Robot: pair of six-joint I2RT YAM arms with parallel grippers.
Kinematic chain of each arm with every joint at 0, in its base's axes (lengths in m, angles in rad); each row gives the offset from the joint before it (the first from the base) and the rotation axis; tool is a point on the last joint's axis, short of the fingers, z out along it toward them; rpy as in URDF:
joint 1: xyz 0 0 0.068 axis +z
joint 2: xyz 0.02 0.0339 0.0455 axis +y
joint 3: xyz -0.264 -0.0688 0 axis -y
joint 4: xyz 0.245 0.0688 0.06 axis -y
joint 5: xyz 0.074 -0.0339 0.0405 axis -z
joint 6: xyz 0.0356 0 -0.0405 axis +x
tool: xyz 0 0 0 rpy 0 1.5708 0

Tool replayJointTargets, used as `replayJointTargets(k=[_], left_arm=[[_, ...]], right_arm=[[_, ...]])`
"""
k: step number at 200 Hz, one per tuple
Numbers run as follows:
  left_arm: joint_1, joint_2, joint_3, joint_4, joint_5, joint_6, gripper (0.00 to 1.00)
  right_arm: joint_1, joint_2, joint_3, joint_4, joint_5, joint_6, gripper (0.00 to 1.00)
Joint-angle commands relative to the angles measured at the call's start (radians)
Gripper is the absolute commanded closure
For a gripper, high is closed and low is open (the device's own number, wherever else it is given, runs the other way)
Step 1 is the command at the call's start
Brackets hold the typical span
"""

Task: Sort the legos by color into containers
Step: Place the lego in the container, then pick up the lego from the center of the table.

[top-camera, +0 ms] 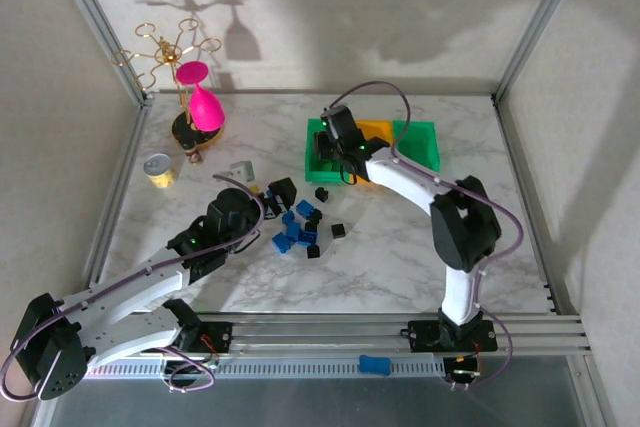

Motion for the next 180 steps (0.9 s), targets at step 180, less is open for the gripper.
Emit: replayJointTargets(k=[180], left_arm=[[-0.192, -0.041, -0.086, -0.035, -0.051, -0.134, 0.00]], right_arm=[[0.230, -0.441, -0.655, -0.091, -0.040, 0.191, 0.31]])
